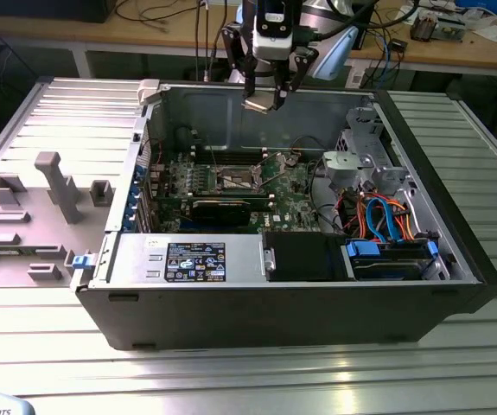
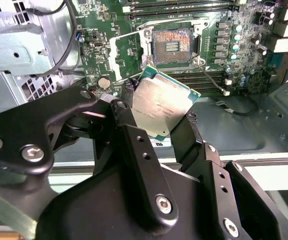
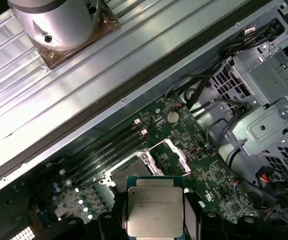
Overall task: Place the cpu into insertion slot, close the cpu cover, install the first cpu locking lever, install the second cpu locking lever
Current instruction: 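Place the cpu into insertion slot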
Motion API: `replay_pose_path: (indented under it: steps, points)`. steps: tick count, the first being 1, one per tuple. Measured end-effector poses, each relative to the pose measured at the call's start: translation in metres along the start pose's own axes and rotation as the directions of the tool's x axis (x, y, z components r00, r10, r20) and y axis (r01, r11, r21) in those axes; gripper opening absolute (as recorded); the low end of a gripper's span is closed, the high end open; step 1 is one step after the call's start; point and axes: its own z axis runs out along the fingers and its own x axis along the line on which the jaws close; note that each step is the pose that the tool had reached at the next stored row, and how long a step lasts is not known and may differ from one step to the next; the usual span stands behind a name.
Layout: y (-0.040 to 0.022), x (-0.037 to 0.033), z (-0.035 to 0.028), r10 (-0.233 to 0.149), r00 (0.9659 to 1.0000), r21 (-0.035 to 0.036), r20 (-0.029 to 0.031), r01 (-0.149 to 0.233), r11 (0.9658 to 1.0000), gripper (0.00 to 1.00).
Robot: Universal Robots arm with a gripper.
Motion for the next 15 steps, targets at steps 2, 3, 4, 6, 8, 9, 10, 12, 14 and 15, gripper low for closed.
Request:
replay_pose_path:
  steps: [2, 3, 4, 6, 8, 9, 10, 12, 14, 15]
  points:
    - [0.0000, 0.0000, 0.0003, 0.037, 0.9993, -0.0008, 0.0032, -0.037, 0.9993, 0.54]
    - [0.0000, 0.0000, 0.0004, 0.055, 0.9985, -0.0011, 0.0047, -0.055, 0.9985, 0.54]
    - [0.0000, 0.0000, 0.0005, 0.070, 0.9976, -0.0014, 0.0060, -0.070, 0.9976, 0.54]
    - [-0.0001, 0.0000, 0.0009, 0.109, 0.9940, -0.0025, 0.0093, -0.109, 0.9940, 0.54]
    - [-0.0001, 0.0000, 0.0010, 0.136, 0.9907, -0.0033, 0.0116, -0.136, 0.9907, 0.54]
    - [-0.0001, 0.0000, 0.0011, 0.144, 0.9896, -0.0035, 0.0122, -0.143, 0.9896, 0.54]
    - [-0.0001, 0.0000, 0.0011, 0.156, 0.9877, -0.0039, 0.0132, -0.156, 0.9878, 0.54]
    - [-0.0001, 0.0000, 0.0012, 0.174, 0.9847, -0.0045, 0.0146, -0.174, 0.9848, 0.54]
    - [-0.0001, 0.0000, 0.0013, 0.199, 0.9798, -0.0054, 0.0168, -0.199, 0.9800, 0.54]
    - [-0.0001, 0.0000, 0.0013, 0.207, 0.9783, -0.0056, 0.0174, -0.207, 0.9784, 0.54]
